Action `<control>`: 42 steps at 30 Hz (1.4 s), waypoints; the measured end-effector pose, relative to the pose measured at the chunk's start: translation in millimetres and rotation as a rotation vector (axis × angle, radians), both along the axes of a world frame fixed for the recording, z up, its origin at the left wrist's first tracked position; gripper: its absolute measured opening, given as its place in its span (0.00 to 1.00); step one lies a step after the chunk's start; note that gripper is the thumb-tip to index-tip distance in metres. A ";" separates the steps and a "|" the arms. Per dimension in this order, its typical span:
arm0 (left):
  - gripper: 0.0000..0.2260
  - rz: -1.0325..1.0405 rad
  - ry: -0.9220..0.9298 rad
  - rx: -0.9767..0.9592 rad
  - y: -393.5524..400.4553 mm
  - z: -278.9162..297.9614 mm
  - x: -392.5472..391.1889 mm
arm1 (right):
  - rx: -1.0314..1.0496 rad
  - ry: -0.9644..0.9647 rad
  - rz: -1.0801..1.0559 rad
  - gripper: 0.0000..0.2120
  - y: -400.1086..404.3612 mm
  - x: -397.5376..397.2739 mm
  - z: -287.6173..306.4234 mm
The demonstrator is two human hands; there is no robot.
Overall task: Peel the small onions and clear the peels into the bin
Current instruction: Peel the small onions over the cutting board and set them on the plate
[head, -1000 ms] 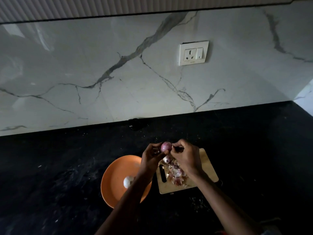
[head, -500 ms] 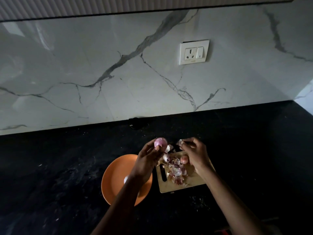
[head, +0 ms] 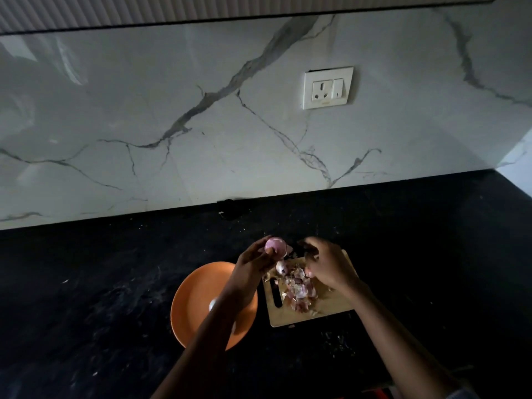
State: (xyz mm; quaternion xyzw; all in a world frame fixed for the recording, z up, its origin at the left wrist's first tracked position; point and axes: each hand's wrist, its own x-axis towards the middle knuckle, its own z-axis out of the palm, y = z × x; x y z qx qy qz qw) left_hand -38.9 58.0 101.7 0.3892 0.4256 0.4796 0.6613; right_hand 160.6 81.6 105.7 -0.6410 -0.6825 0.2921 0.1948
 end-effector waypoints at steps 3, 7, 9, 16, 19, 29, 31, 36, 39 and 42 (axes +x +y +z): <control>0.17 0.023 0.042 -0.010 1.9 -4.6 -0.6 | 0.056 0.162 0.030 0.16 0.3 -0.2 1.6; 0.16 0.025 0.051 -0.017 2.9 -10.6 2.6 | 0.063 0.316 0.077 0.16 -2.9 -8.9 1.1; 0.15 0.020 0.055 -0.018 3.0 -13.4 5.5 | 0.119 0.307 0.052 0.15 -4.8 -11.6 -1.6; 0.21 0.028 0.160 0.009 5.6 -23.6 11.3 | 0.311 0.211 0.022 0.11 -10.6 -10.6 -17.2; 0.21 0.032 0.151 0.004 3.7 -24.4 18.1 | 0.393 0.171 -0.014 0.08 -15.6 -13.2 -23.7; 0.24 0.022 -0.005 -0.010 -11.0 -31.8 30.4 | 0.385 0.263 -0.136 0.08 -25.9 -11.2 -27.0; 0.20 0.011 0.007 -0.007 -10.3 -30.2 29.1 | 0.311 0.304 -0.162 0.07 -22.8 -9.6 -21.1; 0.17 0.016 0.024 -0.047 -6.1 -25.8 24.5 | 0.170 0.348 -0.176 0.10 -17.0 -0.8 -19.6; 0.10 0.015 0.057 -0.028 -6.8 -25.3 20.9 | 0.010 0.134 -0.124 0.20 -12.3 5.8 -23.1; 0.16 0.045 0.058 -0.022 -4.8 -32.7 15.3 | -0.016 0.117 -0.083 0.19 -10.7 11.2 -25.0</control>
